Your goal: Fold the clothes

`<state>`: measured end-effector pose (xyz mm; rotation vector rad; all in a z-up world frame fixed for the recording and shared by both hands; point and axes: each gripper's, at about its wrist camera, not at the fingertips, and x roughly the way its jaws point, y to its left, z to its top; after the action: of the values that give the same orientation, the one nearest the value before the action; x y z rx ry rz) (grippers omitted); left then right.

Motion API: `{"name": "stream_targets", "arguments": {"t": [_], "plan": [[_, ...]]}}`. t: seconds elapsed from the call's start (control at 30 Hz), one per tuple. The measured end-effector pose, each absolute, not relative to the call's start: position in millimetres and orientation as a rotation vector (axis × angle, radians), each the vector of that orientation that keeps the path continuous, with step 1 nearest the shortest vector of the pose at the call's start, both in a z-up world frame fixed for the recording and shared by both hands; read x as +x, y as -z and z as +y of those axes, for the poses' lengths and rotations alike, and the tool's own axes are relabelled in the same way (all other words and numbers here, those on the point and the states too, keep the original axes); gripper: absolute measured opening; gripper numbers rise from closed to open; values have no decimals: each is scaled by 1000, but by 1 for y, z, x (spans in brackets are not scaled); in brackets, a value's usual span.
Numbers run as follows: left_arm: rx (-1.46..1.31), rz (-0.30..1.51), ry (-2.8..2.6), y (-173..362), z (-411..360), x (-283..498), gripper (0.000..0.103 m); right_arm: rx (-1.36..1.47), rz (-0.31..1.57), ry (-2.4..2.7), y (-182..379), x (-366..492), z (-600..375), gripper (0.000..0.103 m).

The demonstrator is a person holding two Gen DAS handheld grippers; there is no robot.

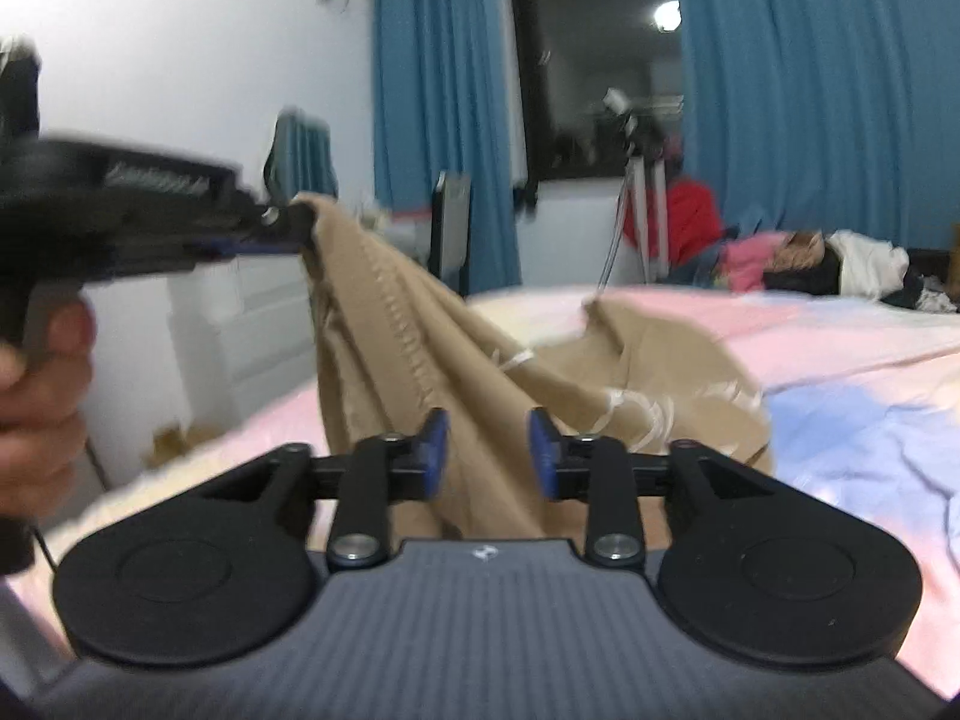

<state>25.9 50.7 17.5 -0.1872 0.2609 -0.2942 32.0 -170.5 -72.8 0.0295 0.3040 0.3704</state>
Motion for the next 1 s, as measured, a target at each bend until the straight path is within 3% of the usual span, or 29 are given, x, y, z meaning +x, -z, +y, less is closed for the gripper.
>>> {"name": "stream_targets", "arguments": {"t": [0.07, 0.3, 0.33, 0.37, 0.4, 0.6, 0.93, 1.0], "plan": [[-214, 302, 271, -8, 64, 33, 9, -7, 372, -377, 83, 43, -160, 49], [-201, 371, 239, 15, 90, 59, 10, -133, 576, -330, 118, 81, -137, 47], [-205, 391, 231, 20, 91, 64, 10, -114, 566, -322, 116, 80, -139, 43], [-199, 410, 219, 26, 91, 70, 10, -95, 555, -313, 114, 79, -142, 22], [-193, 429, 208, 31, 91, 76, 10, -76, 545, -304, 112, 78, -145, 14], [-211, 522, 221, 48, 89, 90, 11, 42, 398, -209, 83, 60, -182, 13], [-161, 544, 328, 63, 48, 61, 11, 244, 576, -82, 97, 85, -233, 18], [-166, 516, 326, 58, 47, 53, 11, 240, 567, -126, 94, 85, -232, 26]]}}
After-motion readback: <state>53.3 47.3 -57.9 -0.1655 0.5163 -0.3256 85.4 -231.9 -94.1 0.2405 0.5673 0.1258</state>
